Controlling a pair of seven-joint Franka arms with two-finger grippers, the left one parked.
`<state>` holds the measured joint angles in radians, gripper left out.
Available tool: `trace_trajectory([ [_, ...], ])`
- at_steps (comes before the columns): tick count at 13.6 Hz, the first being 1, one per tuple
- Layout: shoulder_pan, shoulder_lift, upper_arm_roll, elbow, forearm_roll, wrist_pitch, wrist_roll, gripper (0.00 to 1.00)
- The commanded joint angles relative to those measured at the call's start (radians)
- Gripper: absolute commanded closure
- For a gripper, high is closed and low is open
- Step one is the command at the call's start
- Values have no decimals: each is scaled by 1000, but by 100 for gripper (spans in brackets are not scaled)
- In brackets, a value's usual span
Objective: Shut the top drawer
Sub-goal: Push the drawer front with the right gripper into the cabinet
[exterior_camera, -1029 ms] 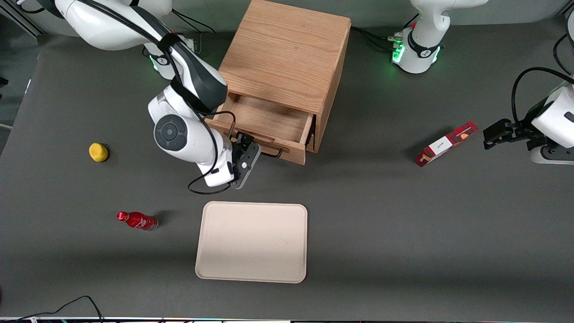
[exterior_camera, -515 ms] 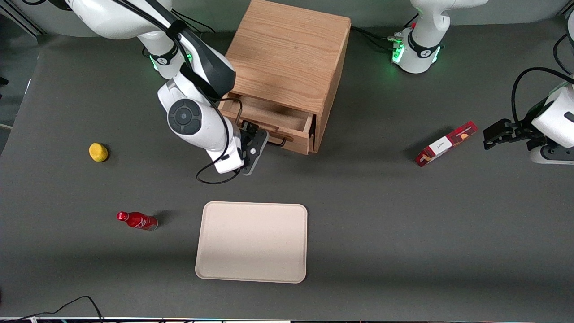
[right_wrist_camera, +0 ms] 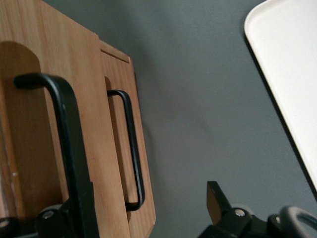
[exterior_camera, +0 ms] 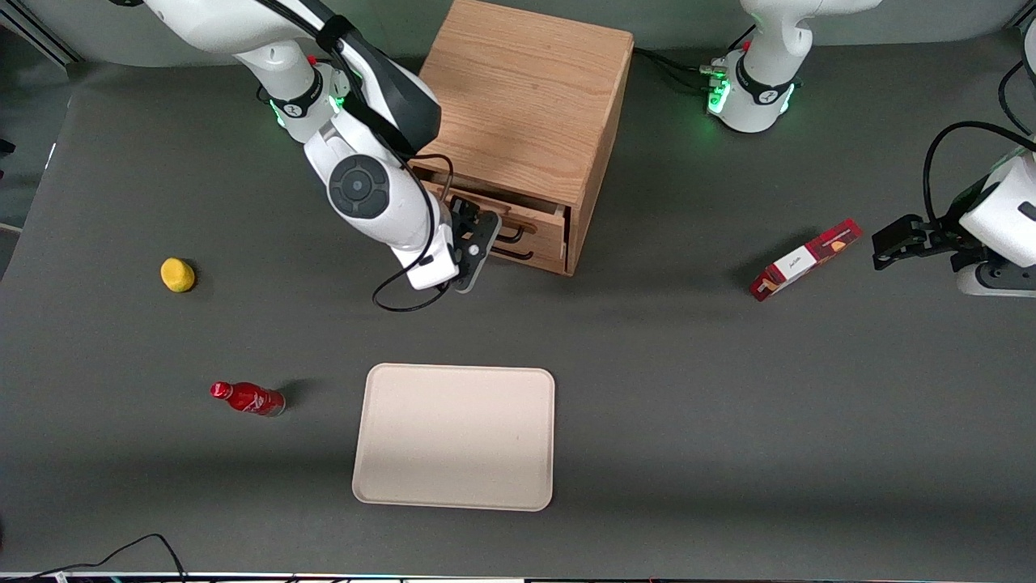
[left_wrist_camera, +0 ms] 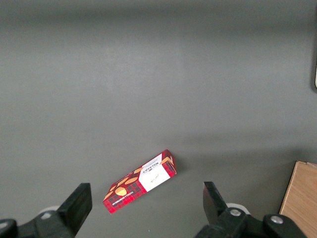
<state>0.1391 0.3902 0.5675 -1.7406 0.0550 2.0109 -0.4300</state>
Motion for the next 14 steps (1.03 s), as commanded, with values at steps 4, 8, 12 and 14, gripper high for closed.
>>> trace_trajectory([
  [4, 17, -53, 11, -62, 17, 20, 51, 0],
  [8, 16, -68, 20, -60, 39, 2, 62, 0],
  [12, 4, -85, 20, -45, 43, -40, 56, 0],
  [14, 0, -85, 18, -33, 45, -53, 54, 0],
])
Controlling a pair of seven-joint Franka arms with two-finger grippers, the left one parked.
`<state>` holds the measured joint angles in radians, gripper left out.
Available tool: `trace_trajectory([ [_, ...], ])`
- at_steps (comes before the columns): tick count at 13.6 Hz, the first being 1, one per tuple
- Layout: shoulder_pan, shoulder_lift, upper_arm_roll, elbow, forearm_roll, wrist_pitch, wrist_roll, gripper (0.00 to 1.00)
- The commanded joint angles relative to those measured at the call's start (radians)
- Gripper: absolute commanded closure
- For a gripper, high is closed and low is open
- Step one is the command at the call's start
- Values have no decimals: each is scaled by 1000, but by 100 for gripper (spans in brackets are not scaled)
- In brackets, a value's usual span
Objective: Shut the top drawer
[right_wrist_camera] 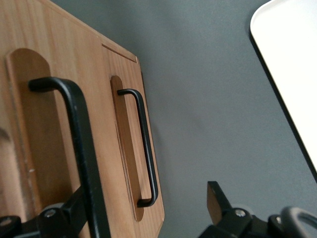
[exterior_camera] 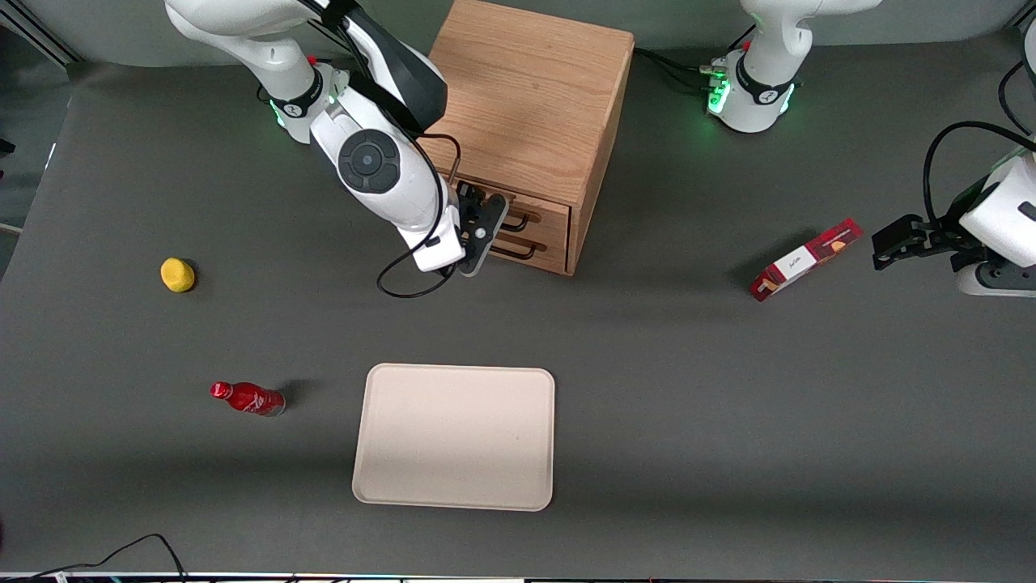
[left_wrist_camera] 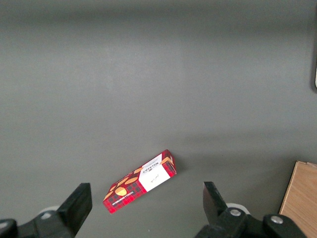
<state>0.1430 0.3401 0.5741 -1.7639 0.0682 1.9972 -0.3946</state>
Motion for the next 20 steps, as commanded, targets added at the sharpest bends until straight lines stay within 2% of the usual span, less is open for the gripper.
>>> trace_trajectory([
  [1, -3, -35, 12, -2, 33, -44, 19, 0],
  [5, -19, -61, -2, 30, 108, -72, 14, 0],
  [8, -31, -66, -2, 79, 127, -113, 16, 0],
  [11, -91, -105, -5, 93, 202, -147, 23, 0],
  [13, -111, -151, -31, 90, 203, -164, 28, 0],
  [16, -117, -225, -135, 81, 202, -186, 26, 0],
  [18, -179, -253, -168, 81, 203, -198, 45, 0],
  [20, -233, -289, -180, 81, 190, -239, 164, 0],
])
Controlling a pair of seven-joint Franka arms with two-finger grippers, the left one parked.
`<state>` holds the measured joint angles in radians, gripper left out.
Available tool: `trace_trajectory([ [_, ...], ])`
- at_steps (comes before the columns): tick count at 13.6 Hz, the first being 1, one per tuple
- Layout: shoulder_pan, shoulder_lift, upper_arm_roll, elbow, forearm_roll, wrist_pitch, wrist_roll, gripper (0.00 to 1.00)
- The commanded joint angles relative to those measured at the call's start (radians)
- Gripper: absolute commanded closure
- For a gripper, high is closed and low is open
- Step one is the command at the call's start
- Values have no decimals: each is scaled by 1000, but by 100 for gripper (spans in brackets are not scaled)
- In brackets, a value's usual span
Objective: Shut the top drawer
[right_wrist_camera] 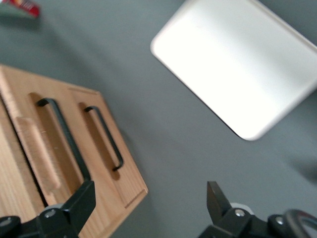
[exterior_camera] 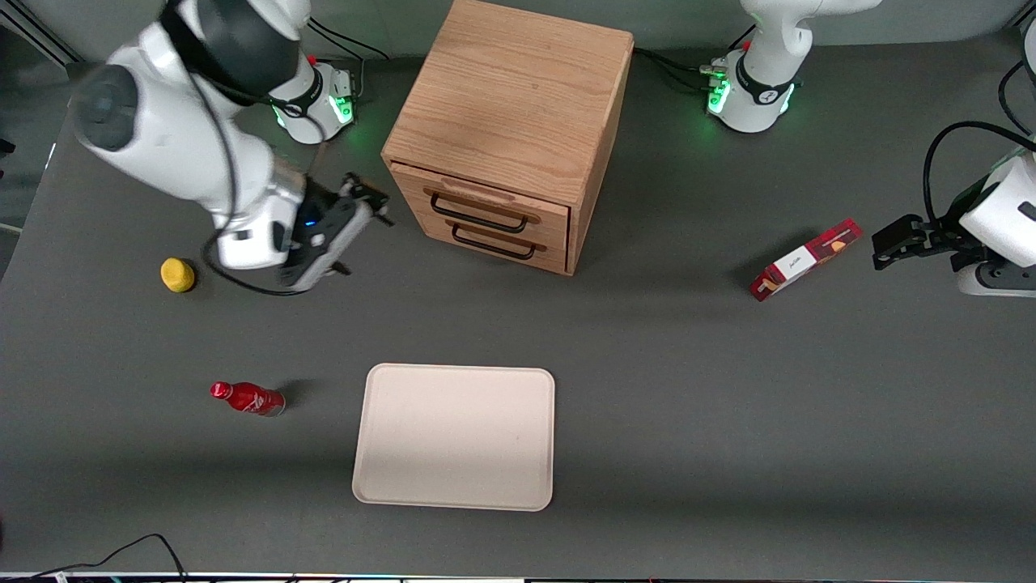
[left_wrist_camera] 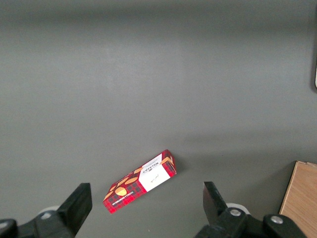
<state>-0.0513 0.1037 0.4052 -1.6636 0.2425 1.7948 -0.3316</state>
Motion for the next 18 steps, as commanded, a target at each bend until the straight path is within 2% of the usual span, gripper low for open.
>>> trace_trajectory([
  [1, -42, -55, -56, -19, 11, -63, 164, 0],
  [2, -41, -67, -110, -19, -8, -81, 184, 0],
  [3, -45, -84, -153, -19, -67, -86, 187, 0],
  [4, -71, -87, -169, -19, -141, -86, 215, 0],
  [5, -94, -87, -169, -18, -178, -84, 282, 0],
  [7, -101, -114, -169, -22, -215, -92, 425, 0],
  [14, -185, -188, -170, -47, -220, -120, 441, 0],
  [18, -177, -184, -163, -54, -223, -123, 440, 0],
])
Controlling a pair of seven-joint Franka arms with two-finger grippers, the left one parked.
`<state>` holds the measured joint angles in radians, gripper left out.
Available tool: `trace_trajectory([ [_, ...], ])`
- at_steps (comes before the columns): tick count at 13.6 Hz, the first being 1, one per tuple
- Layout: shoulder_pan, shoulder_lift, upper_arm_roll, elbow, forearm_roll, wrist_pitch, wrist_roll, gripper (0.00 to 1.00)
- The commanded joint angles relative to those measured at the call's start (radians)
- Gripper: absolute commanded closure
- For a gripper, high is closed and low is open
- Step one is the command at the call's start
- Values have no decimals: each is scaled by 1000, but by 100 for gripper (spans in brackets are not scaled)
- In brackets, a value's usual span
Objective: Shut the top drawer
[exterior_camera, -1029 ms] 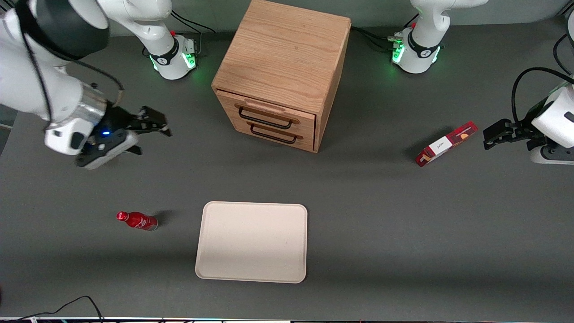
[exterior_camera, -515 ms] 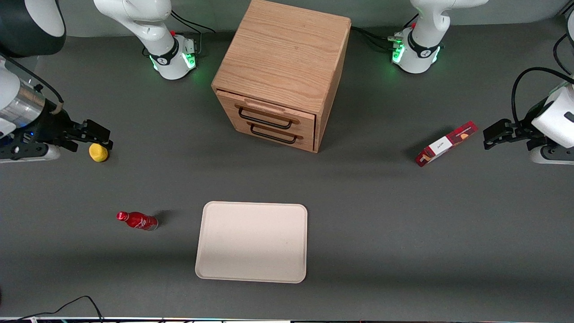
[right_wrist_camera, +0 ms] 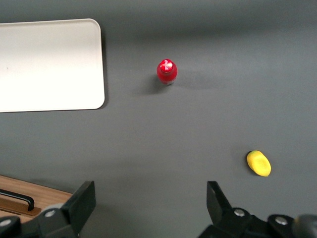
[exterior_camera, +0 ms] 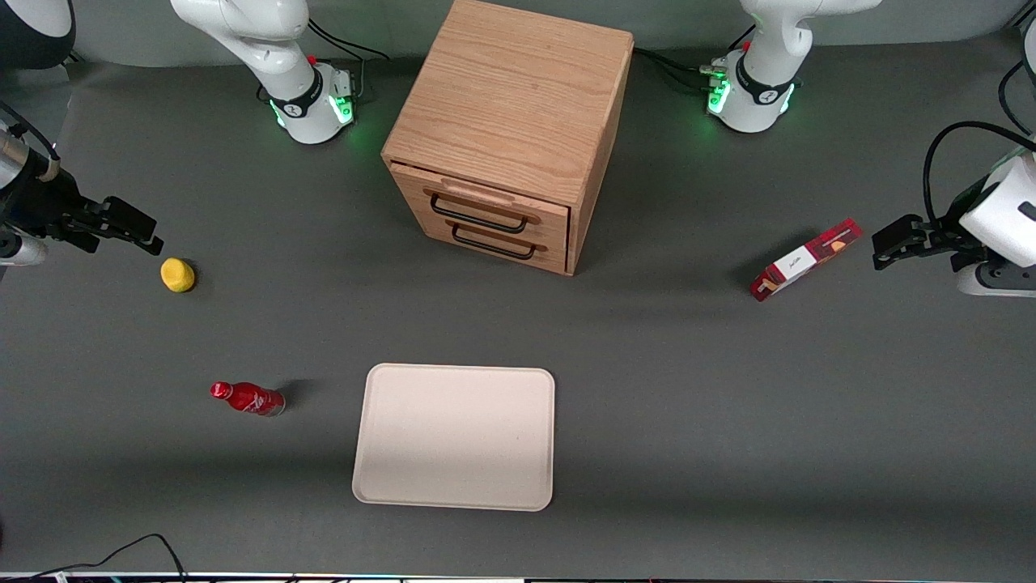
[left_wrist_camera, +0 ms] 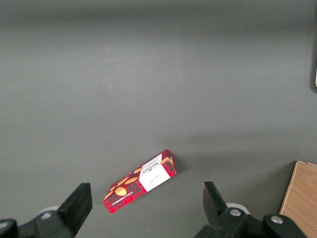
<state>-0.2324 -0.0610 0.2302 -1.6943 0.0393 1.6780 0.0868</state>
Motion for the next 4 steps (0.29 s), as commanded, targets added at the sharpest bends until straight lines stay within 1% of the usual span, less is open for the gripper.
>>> trace_trajectory([
  [1, 4, -20, 12, -22, -24, -23, 21, 0],
  [4, 5, -20, 14, -22, -42, -43, -1, 0],
])
